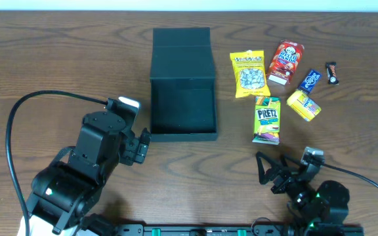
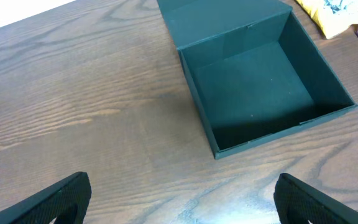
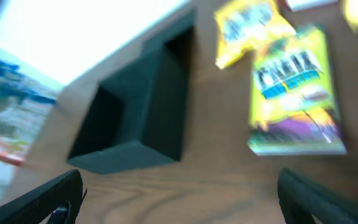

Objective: Pack container
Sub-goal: 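Reach the right gripper to the yellow Hacks candy bag and grasp it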

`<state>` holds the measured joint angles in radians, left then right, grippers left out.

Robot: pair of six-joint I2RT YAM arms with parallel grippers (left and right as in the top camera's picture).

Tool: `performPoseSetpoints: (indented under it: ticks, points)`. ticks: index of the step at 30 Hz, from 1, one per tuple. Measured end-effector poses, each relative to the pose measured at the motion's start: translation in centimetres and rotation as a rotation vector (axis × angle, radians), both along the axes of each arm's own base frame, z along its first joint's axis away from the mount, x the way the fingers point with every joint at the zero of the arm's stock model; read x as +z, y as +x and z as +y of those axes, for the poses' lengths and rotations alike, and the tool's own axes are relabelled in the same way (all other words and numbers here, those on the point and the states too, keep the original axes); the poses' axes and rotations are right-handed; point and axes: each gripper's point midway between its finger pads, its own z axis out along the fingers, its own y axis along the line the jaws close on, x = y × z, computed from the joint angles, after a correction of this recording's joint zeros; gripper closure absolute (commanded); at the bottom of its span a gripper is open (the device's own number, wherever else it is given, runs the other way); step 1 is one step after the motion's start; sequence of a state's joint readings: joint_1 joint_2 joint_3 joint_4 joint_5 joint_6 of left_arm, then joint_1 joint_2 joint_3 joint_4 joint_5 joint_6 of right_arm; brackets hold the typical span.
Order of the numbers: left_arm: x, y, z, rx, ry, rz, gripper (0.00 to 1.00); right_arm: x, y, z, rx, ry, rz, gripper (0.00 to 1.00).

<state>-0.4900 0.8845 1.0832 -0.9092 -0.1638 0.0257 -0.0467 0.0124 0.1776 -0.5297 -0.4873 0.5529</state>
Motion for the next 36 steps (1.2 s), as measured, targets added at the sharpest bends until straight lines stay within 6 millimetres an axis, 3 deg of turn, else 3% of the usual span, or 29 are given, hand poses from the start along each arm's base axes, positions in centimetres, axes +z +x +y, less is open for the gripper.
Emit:
performPoseSetpoints:
  ticks: [6,14,18,25,36]
  points:
    - [0.0,0.0,0.0,0.0,0.0,0.0,0.05,3.2,0.5,1.2,0.088,-0.018,-0.159,0.01]
    - [0.0,0.0,0.0,0.0,0.0,0.0,0.05,1.5,2.1,1.5,0.131,-0.045,-0.062,0.01]
    - [0.0,0.0,0.0,0.0,0.0,0.001,0.05,2.0,3.9,1.3,0.156,-0.116,-0.015,0.01]
    - [0.0,0.0,0.0,0.0,0.0,0.0,0.05,3.6,9.5,0.6,0.199,-0.238,0.054,0.04]
    - [0.0,0.0,0.0,0.0,0.0,0.0,0.05,3.2,19.4,-0.6,0.244,-0.371,0.111,0.04]
